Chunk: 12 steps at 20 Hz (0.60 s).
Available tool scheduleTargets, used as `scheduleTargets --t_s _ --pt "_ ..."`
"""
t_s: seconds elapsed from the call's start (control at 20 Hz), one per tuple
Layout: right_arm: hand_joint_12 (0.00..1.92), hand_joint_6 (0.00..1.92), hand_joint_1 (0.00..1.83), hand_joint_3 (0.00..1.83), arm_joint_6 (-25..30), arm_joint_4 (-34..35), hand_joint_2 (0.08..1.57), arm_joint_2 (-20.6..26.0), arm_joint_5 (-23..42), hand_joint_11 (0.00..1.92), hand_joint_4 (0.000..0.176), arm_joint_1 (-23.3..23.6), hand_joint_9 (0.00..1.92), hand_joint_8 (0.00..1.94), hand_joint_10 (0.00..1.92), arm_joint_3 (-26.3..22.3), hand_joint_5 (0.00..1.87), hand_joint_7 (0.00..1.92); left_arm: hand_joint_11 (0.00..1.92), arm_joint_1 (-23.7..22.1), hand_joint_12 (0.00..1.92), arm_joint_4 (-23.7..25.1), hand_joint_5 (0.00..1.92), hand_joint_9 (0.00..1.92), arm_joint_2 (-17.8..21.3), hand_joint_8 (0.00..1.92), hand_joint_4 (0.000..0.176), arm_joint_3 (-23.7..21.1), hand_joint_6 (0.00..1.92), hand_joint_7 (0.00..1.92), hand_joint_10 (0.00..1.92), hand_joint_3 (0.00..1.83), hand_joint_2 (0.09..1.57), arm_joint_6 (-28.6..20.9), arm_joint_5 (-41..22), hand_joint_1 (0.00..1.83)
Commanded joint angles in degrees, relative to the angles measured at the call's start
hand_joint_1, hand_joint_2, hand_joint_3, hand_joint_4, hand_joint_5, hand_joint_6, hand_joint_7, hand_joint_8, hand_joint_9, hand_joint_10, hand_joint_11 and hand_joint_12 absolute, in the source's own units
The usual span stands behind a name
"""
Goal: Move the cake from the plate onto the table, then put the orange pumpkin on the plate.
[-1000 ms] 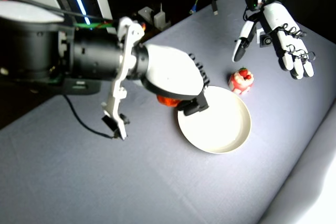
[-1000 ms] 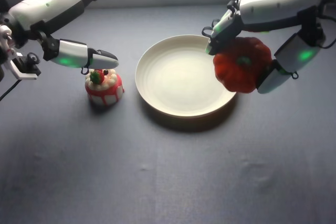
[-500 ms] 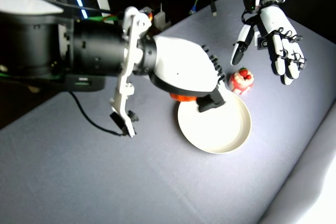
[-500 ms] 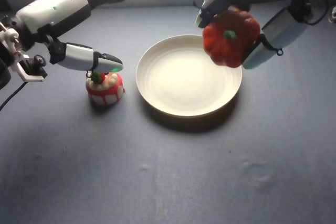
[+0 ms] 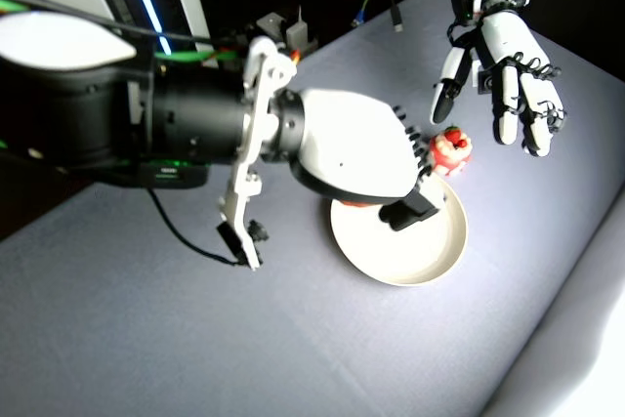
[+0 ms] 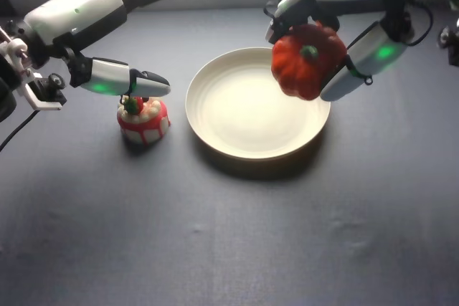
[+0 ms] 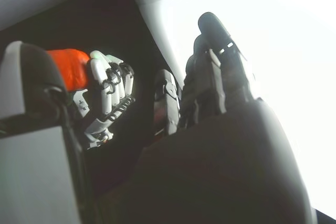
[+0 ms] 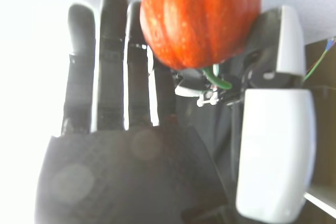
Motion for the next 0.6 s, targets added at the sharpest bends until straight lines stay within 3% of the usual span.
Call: scheduleTargets --t_s 0.0,0.05,0.1,0.15,0.2,0.25,0.3,0.35,0.45,0.55 --pt "1.86 1.14 1.15 0.00 -0.98 3.77 1.17 -0.14 -0.49 0.91 0.000 0.09 0.89 1.62 1.79 0.64 0.86 0.87 0.00 -0.75 0.87 -2.67 0.09 0.12 0.20 0.00 0.171 0.20 0.00 0.01 0.01 0.00 0.88 -0.16 -6.64 0.98" --pt "1.91 1.16 1.14 0.00 -3.70 6.80 1.17 -0.56 -0.39 1.01 0.000 -0.62 0.97 1.72 1.89 1.22 0.86 0.90 0.00 -0.75 0.99 -2.75 0.10 0.12 0.22 0.00 0.172 0.20 0.00 0.01 0.01 0.00 0.87 -0.16 -6.79 0.98" --pt "1.92 1.15 1.14 0.00 -6.65 9.71 1.16 -0.74 -0.07 1.10 0.000 -1.06 1.04 1.74 1.92 1.52 0.88 0.96 0.00 -0.83 1.01 -2.75 0.08 0.12 0.23 0.00 0.161 0.18 0.00 0.01 0.01 0.00 0.89 -0.16 -6.88 0.98" --pt "1.92 1.06 1.15 0.00 -8.10 11.16 1.14 -0.82 -0.08 1.32 0.000 -1.27 1.23 1.90 1.92 1.75 0.94 1.09 0.00 -1.05 0.92 -2.75 0.11 0.11 0.21 0.00 0.172 0.15 0.00 0.02 0.00 0.00 0.88 -0.16 -6.98 0.97" --pt "1.92 1.06 1.15 0.00 -8.25 11.56 1.14 -0.86 -0.08 1.32 0.000 -1.38 1.23 1.90 1.92 1.95 0.94 1.09 0.00 -1.18 0.92 -2.75 0.11 0.11 0.16 0.00 0.172 0.16 0.00 0.02 0.00 0.00 0.88 -0.16 -7.09 0.97" --pt "1.92 1.02 1.16 0.00 -8.26 11.87 1.12 -1.11 -0.08 1.33 0.000 -1.61 1.26 1.89 1.92 2.52 0.97 1.09 0.00 -1.26 0.76 -2.81 0.12 0.10 0.16 0.00 0.174 0.10 0.00 0.04 0.00 0.00 0.90 -0.16 -7.36 0.98" --pt "1.92 1.05 1.15 0.00 -8.26 12.14 1.13 -1.33 -0.08 1.19 0.000 -1.88 1.13 1.78 1.92 2.99 0.95 1.02 0.00 -1.28 0.73 -2.93 0.14 0.10 0.14 0.01 0.157 0.10 0.01 0.05 0.00 0.00 0.90 -0.16 -7.61 0.97" --pt "1.92 1.09 1.15 0.00 -8.26 12.65 1.14 -1.58 -0.08 1.05 0.000 -2.37 1.04 1.72 1.91 3.53 0.93 0.98 0.00 -1.28 0.86 -3.13 0.15 0.11 0.11 0.01 0.158 0.06 0.00 0.07 0.00 0.00 0.90 -0.16 -7.83 0.98" --pt "1.92 1.09 1.15 0.00 -8.27 14.10 1.14 -2.47 -0.08 1.25 0.000 -3.55 1.18 1.87 1.92 5.01 0.92 1.05 0.00 -1.25 0.79 -3.30 0.13 0.09 0.03 0.00 0.155 0.05 0.00 0.07 0.00 0.00 0.88 -0.16 -8.14 0.96" --pt "1.92 1.12 1.14 0.00 -8.65 15.56 1.15 -3.93 -0.09 1.13 0.000 -5.04 1.12 1.68 1.86 6.86 0.90 1.02 0.00 -1.39 0.72 -3.39 0.18 0.08 -0.08 0.00 0.160 -0.19 0.01 0.08 0.00 0.00 0.90 -0.16 -8.94 1.01"
